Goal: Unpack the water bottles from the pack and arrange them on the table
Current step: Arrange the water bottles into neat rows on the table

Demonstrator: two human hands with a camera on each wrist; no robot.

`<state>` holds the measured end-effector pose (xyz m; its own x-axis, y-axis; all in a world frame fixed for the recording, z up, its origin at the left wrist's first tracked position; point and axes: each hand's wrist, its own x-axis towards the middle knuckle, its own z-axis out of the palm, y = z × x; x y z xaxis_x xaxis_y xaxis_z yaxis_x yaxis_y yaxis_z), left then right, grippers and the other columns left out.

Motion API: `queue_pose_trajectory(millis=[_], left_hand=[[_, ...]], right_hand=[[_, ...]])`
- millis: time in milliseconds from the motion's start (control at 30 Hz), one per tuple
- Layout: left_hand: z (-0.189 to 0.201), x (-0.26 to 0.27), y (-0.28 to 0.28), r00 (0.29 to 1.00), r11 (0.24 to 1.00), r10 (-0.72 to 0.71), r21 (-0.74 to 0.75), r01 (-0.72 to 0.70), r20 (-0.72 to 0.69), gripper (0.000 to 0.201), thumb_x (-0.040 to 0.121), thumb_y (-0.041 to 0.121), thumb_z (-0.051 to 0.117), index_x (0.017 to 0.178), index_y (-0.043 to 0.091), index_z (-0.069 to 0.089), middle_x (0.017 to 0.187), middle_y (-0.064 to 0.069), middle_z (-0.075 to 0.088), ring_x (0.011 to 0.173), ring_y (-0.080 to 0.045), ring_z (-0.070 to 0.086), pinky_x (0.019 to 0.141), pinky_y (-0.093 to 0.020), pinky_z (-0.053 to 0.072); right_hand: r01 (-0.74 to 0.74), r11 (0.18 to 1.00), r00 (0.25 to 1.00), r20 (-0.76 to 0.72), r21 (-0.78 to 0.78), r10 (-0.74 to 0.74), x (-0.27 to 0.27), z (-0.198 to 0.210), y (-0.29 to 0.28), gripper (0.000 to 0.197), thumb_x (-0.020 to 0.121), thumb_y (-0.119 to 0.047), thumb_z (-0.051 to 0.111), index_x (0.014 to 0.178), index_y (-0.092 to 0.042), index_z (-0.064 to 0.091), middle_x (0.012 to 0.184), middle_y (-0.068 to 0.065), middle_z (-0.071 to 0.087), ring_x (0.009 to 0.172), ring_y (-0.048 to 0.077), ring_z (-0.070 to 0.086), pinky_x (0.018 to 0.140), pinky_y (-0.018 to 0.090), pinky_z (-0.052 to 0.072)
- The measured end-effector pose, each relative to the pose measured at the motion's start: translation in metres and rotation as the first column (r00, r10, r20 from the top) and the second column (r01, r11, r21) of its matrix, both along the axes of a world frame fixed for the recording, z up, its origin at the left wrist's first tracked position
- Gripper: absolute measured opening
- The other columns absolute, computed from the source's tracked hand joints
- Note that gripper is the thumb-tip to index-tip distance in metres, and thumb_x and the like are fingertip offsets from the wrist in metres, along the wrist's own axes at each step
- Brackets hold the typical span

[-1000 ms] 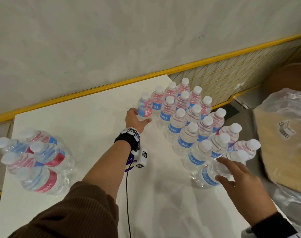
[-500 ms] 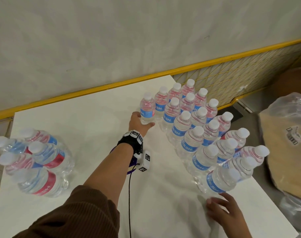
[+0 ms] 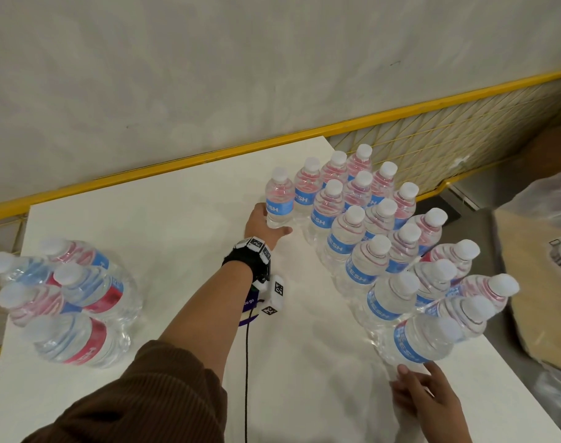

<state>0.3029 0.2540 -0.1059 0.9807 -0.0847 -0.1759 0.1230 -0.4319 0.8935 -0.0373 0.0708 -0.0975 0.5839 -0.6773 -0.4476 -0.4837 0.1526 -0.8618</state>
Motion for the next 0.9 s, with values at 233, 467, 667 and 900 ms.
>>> queue_pose_trajectory(millis=[233, 467, 667, 900], left_hand=[[-0.001, 0.001, 0.001, 1.0, 1.0, 0.021, 0.016, -0.02, -0.005, 0.065, 0.068, 0.018, 0.083, 0.122, 0.013, 0.047, 0.121, -0.005, 0.06, 0.105, -0.024, 0.061, 0.086, -0.029, 0.048], [-0.005, 0.006, -0.008, 0.998, 0.993, 0.07, 0.096, -0.07, 0.01, 0.072, 0.058, 0.029, 0.088, 0.114, 0.011, 0.045, 0.117, -0.008, 0.058, 0.104, -0.029, 0.06, 0.091, -0.045, 0.051], [0.01, -0.006, -0.003, 0.999, 0.99, 0.047, 0.133, -0.046, -0.004, 0.087, 0.058, 0.033, 0.087, 0.128, 0.013, 0.04, 0.128, -0.009, 0.048, 0.116, -0.028, 0.053, 0.098, -0.045, 0.047], [0.085, -0.078, 0.074, 0.975, 0.934, 0.021, 0.344, -0.098, 0.222, 0.048, 0.082, 0.026, 0.067, 0.126, 0.017, 0.05, 0.134, -0.007, 0.04, 0.124, -0.026, 0.038, 0.1, -0.036, 0.04]], right_hand=[[0.039, 0.999, 0.999, 0.005, 0.018, -0.039, -0.001, 0.0, 0.001, 0.041, 0.083, -0.008, 0.068, 0.121, -0.011, 0.054, 0.087, 0.021, 0.065, 0.075, 0.028, 0.067, 0.061, 0.027, 0.058], [0.064, 0.998, 0.996, 0.055, 0.031, -0.065, 0.004, 0.008, 0.009, 0.061, 0.063, -0.033, 0.085, 0.117, -0.019, 0.059, 0.079, 0.015, 0.067, 0.064, 0.028, 0.068, 0.078, 0.042, 0.057], [0.074, 0.997, 0.997, -0.03, 0.013, -0.073, 0.007, 0.008, 0.006, 0.053, 0.084, -0.008, 0.067, 0.132, -0.008, 0.047, 0.098, 0.023, 0.065, 0.078, 0.031, 0.065, 0.093, 0.047, 0.05], [0.033, 0.998, 0.996, -0.083, 0.051, -0.028, -0.002, -0.005, -0.002, 0.037, 0.08, -0.003, 0.07, 0.112, -0.004, 0.052, 0.087, 0.02, 0.064, 0.068, 0.026, 0.061, 0.048, 0.016, 0.053]])
